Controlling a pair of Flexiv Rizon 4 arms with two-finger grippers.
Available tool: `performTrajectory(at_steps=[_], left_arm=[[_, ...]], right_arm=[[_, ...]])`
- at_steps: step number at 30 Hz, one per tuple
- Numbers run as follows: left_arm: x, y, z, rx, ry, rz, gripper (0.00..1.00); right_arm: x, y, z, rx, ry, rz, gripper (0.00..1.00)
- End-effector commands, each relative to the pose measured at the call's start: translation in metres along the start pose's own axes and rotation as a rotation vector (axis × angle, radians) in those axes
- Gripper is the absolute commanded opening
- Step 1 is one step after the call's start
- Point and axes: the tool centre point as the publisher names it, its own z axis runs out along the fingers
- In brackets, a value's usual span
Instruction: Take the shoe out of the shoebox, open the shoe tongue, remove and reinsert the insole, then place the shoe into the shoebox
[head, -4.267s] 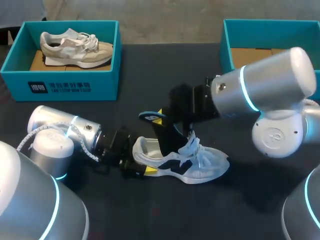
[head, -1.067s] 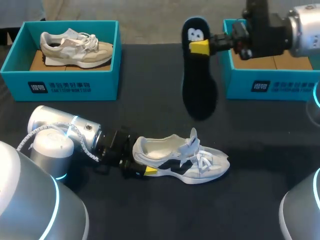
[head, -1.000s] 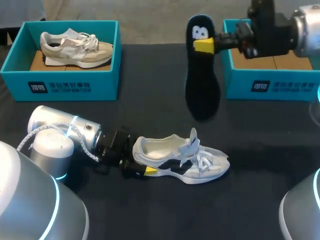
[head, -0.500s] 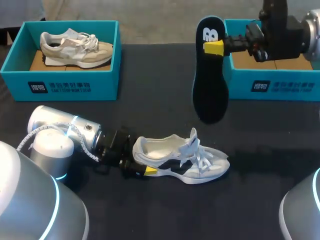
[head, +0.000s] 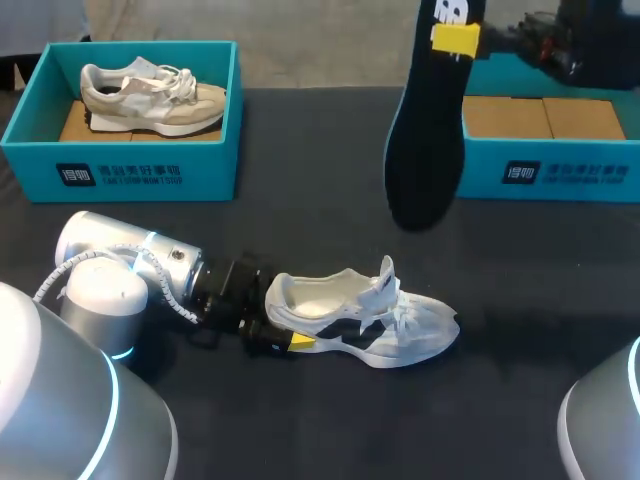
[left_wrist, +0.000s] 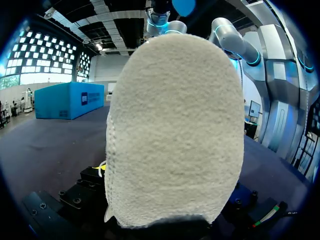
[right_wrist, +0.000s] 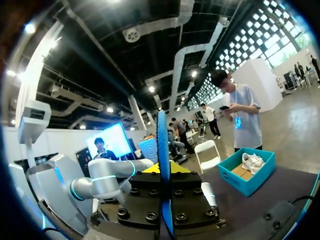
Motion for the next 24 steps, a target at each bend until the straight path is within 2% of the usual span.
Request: performTrajectory(at_steps=[1, 5, 6, 8, 24], left_arm=[[-0.001, 0.002, 0.002, -0.002, 0.0, -0.001, 0.0], [-0.001, 0.002, 0.002, -0.002, 0.0, -0.001, 0.0], [-0.001, 0.002, 0.002, -0.002, 0.0, -0.001, 0.0], [-0.001, 0.002, 0.002, -0.002, 0.0, -0.001, 0.0], [-0.001, 0.002, 0.002, -0.002, 0.0, -0.001, 0.0]], right_arm=[[0.022, 0.003, 0.003, -0.012, -0.031, 0.024, 0.0], [0.041, 0.012, 0.002, 0.012, -0.039, 0.065, 0.0], [0.045, 0.015, 0.002, 0.041, -0.036, 0.072, 0.0], [0.052, 0.02, -0.005, 0.15, -0.104, 0.07, 0.0], [0.052, 0.02, -0.005, 0.15, -0.104, 0.07, 0.0]])
